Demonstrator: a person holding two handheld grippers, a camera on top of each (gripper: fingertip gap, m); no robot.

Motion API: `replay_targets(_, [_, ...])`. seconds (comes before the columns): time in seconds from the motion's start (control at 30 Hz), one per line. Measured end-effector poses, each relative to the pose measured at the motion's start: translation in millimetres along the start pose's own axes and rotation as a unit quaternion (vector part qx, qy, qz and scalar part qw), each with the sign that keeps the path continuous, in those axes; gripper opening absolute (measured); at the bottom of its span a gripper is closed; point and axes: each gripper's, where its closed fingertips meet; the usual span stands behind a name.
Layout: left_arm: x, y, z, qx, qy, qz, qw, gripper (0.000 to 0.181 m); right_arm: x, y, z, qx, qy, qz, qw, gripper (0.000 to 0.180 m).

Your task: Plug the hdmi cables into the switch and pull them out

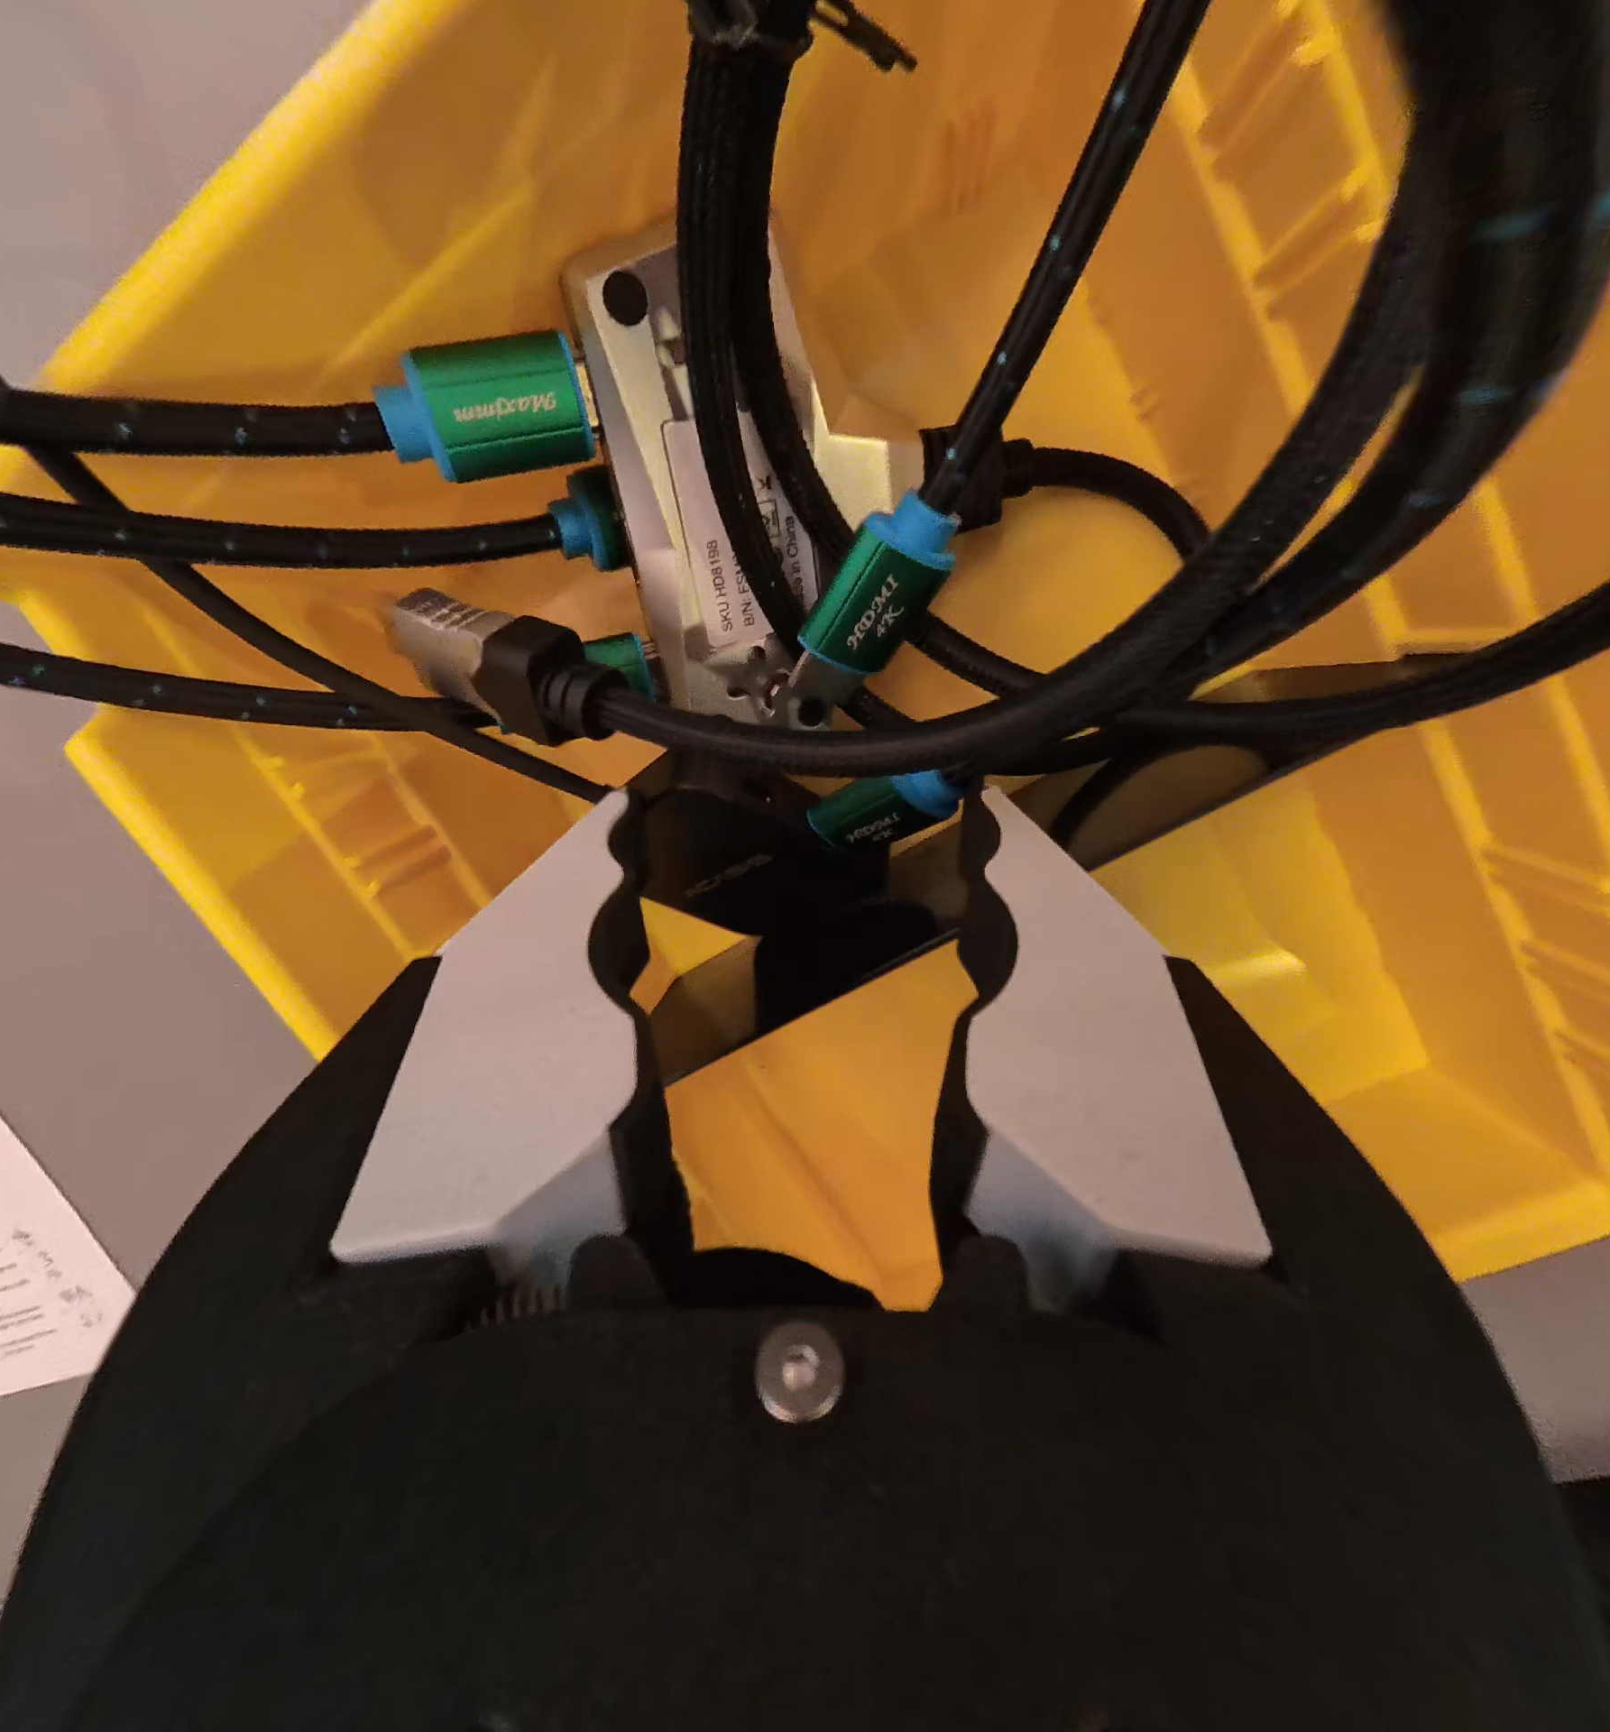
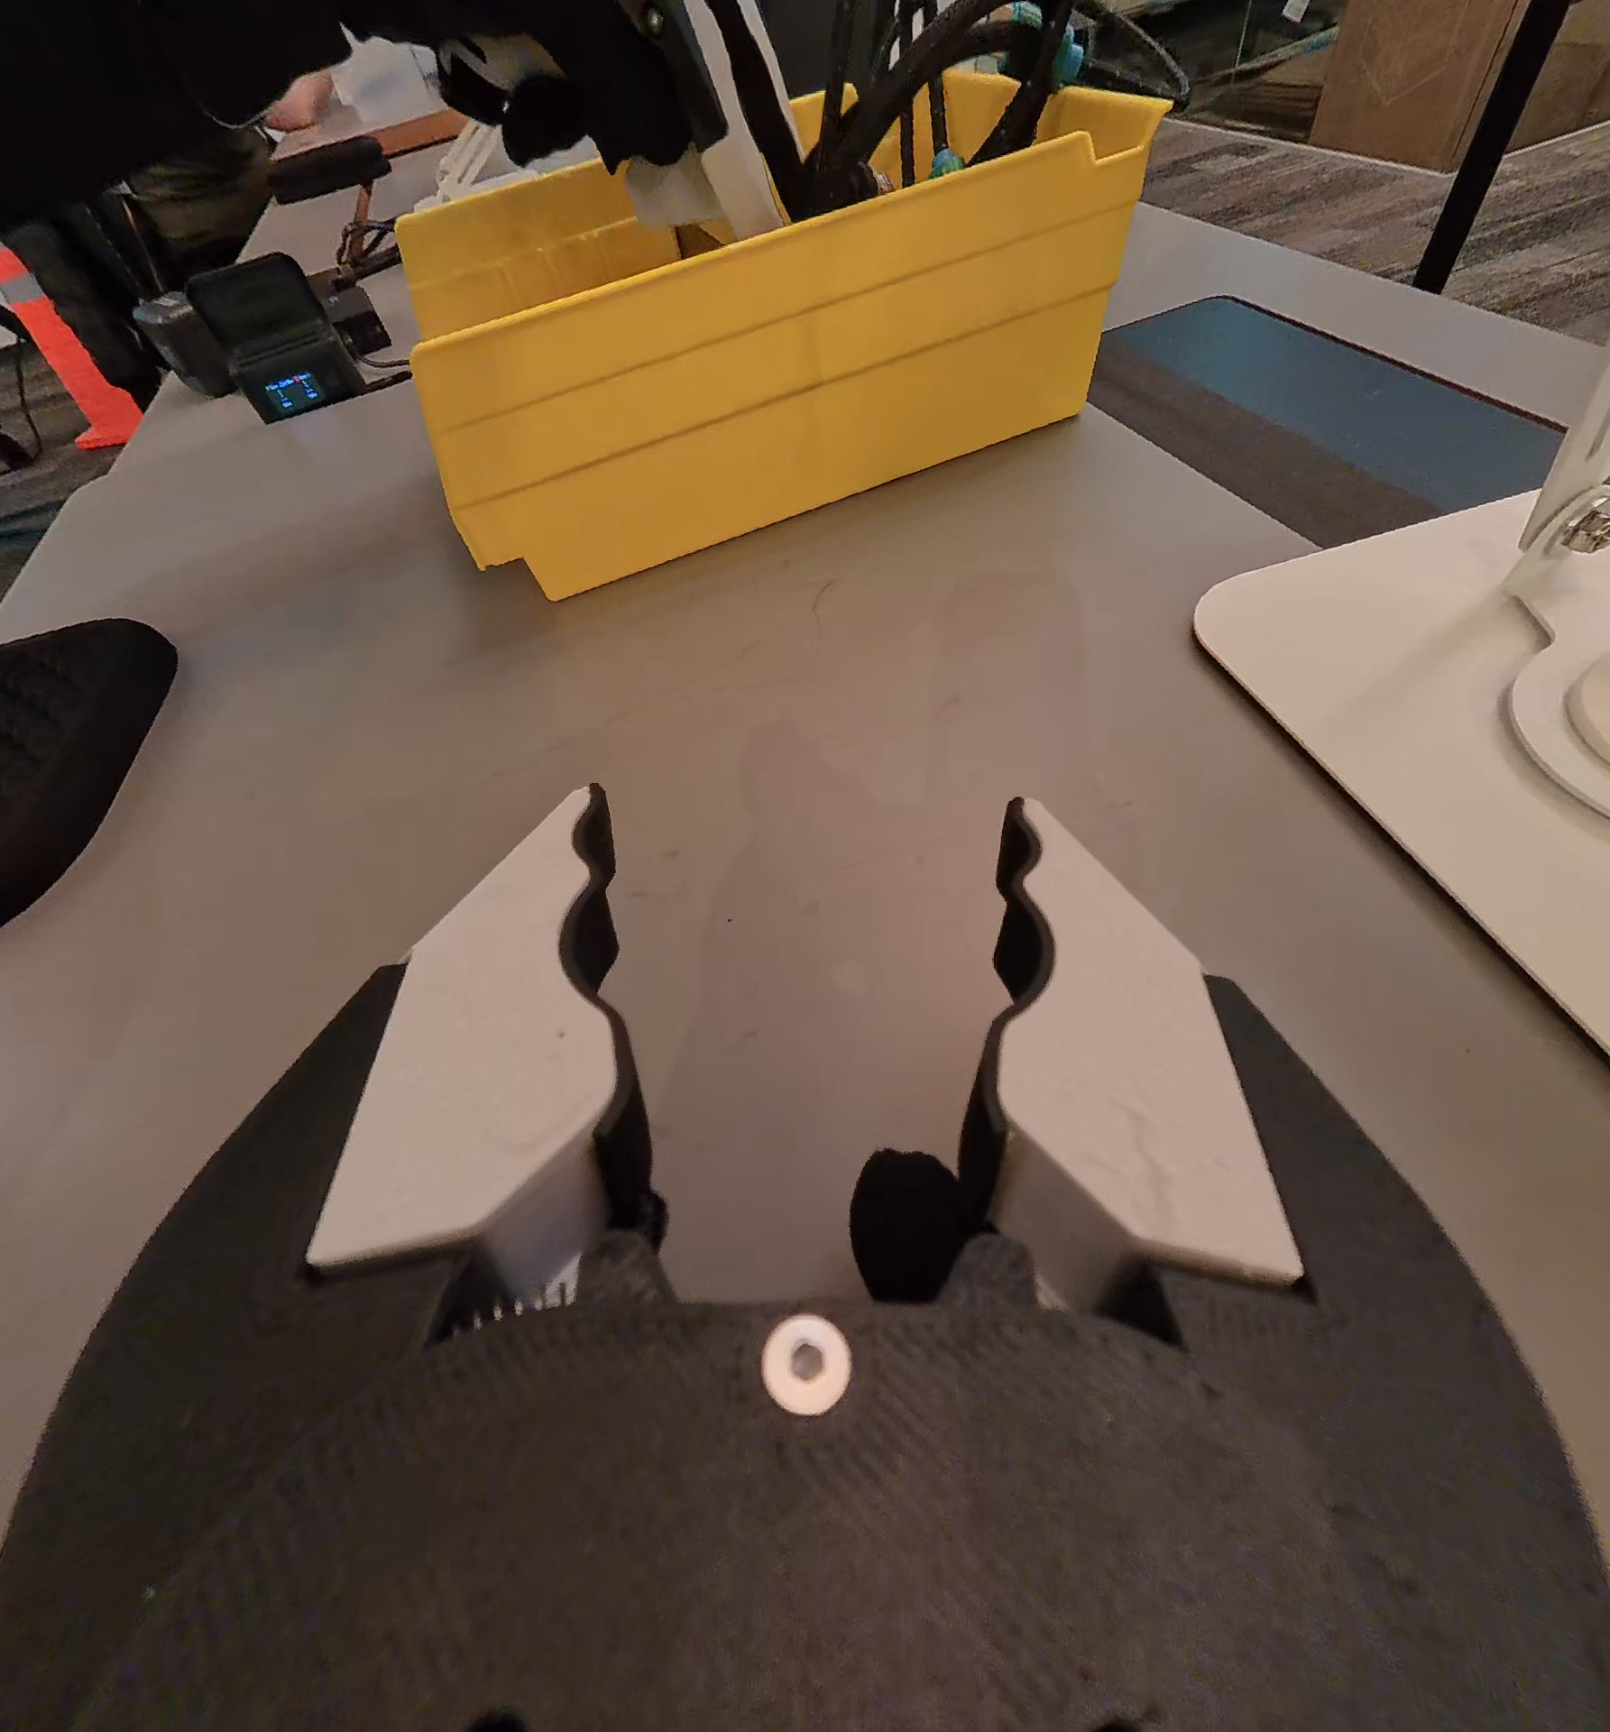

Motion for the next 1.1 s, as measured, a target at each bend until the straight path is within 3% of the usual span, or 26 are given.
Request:
replay_targets(0.03, [2, 2, 3, 0.008, -0.005, 0.000, 1.000, 0.061, 0, 0, 0, 0.000, 0.000, 0.000, 1.000, 0.081])
replay_targets(0.1, [14, 6, 11, 0.024, -0.046, 0.006, 0.999, 0.022, 0, 0, 0, 0.000, 0.001, -0.001, 1.000, 0.081])
replay_targets(0.23, [0, 3, 13, 0.026, -0.003, -0.016, 1.000, 0.020, 0, 0, 0, 0.001, 0.002, -0.002, 1.000, 0.081])
replay_targets(0.6, [-2, 16, 41, 0.093, 0.015, -0.031, 0.995, 0.011, 0, 0, 0, 0.001, 0.004, -0.003, 1.000, 0.081])
replay_targets(0.87, [-12, 36, 91, 0.211, 0.006, 0.000, 0.977, 0.000, -1, 0, 0, 0.001, 0.005, -0.003, 1.000, 0.081])
replay_targets(1.1, [-21, 20, 78, 0.157, 0.028, -0.010, 0.987, 0.000, -1, 0, 0, -0.002, 0.005, 0.000, 1.000, 0.081])
Point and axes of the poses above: each gripper's, where its closed fingertips meet, z back along the fingers, y out of its top, x = y × z across the jaws, and after that the axes turned 11 degrees about z, right-handed
